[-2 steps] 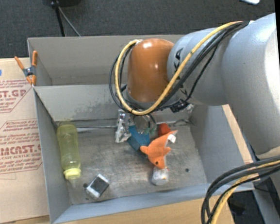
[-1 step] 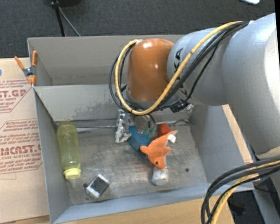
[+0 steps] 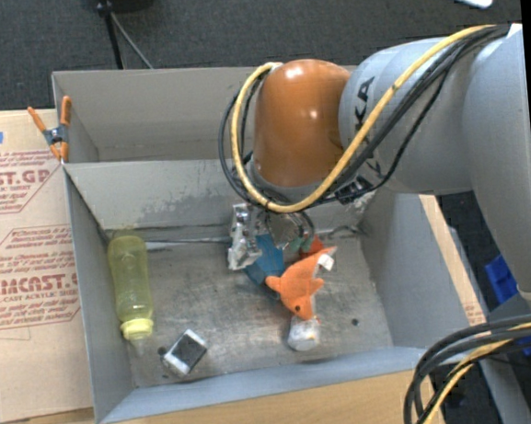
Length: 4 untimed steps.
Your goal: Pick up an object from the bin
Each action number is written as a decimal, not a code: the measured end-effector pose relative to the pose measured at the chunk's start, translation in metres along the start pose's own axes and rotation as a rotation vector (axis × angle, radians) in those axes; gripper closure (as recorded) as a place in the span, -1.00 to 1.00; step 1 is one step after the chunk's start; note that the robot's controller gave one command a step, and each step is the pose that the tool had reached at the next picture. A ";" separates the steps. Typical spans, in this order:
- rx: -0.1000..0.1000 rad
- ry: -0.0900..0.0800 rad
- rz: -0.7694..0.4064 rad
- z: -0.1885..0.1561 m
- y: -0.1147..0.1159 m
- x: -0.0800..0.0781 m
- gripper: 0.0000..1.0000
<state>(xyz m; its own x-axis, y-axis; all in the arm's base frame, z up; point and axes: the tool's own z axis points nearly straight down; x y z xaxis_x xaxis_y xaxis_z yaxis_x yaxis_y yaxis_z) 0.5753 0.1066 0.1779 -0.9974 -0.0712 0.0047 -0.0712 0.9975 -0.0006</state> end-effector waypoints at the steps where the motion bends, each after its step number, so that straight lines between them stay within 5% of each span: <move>1: -0.001 -0.006 -0.004 -0.054 -0.016 0.039 -1.00; 2: -0.002 -0.006 -0.004 -0.054 -0.016 0.039 -1.00; 4: 0.000 -0.009 -0.065 0.042 -0.063 0.084 -1.00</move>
Offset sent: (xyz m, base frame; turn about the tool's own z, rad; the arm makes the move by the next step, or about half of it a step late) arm 0.0000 0.0000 0.0000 0.0000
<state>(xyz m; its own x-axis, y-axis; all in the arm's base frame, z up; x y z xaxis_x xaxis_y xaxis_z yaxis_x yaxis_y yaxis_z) 0.4961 0.0375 0.1365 -0.9908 -0.1356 -0.0048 -0.1356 0.9908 -0.0007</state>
